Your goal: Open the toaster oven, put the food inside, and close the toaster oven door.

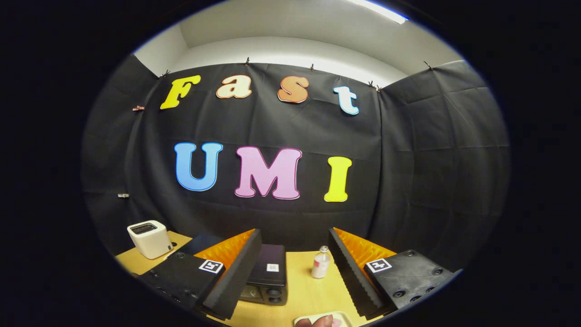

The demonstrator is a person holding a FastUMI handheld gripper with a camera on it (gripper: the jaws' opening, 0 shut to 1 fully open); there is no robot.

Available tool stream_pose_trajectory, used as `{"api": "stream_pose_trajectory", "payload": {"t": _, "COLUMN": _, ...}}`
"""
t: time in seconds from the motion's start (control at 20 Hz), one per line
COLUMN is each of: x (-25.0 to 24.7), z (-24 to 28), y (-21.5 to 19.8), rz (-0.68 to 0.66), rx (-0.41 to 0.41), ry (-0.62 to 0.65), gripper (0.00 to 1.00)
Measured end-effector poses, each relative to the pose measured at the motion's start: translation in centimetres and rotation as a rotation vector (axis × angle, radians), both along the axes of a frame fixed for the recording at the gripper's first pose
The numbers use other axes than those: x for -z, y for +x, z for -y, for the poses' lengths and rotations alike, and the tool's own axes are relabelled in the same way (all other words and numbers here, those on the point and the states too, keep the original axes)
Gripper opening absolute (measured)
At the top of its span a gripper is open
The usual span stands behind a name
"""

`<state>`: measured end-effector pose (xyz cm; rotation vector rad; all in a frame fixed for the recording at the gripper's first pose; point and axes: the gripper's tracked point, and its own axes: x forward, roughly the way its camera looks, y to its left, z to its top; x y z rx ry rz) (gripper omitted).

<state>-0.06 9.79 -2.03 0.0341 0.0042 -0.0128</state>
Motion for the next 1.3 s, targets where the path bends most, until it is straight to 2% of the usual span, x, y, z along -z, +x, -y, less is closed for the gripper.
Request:
{"api": "stream_pose_trajectory", "payload": {"t": 0.15, "x": 1.3, "z": -4.7, "y": 0.8, "rz": 0.008, "rx": -0.006, "ry": 0.003, "gripper": 0.97}}
{"api": "stream_pose_trajectory", "payload": {"t": 0.35, "x": 4.1, "z": -11.5, "y": 1.7, "rz": -0.011, "rx": -0.059, "ry": -0.012, "gripper": 0.97}}
{"api": "stream_pose_trajectory", "payload": {"t": 0.6, "x": 9.9, "z": -17.4, "y": 2.7, "rz": -0.107, "rx": -0.124, "ry": -0.017, "gripper": 0.97}}
{"api": "stream_pose_trajectory", "payload": {"t": 0.85, "x": 16.4, "z": -19.9, "y": 3.5, "rz": -0.233, "rx": -0.156, "ry": -0.065, "gripper": 0.97}}
{"api": "stream_pose_trajectory", "payload": {"t": 0.95, "x": 18.5, "z": -20.7, "y": 3.5, "rz": -0.297, "rx": -0.166, "ry": -0.047, "gripper": 0.97}}
{"api": "stream_pose_trajectory", "payload": {"t": 1.3, "x": 21.1, "z": -20.1, "y": 4.2, "rz": -0.398, "rx": -0.121, "ry": 0.009, "gripper": 0.98}}
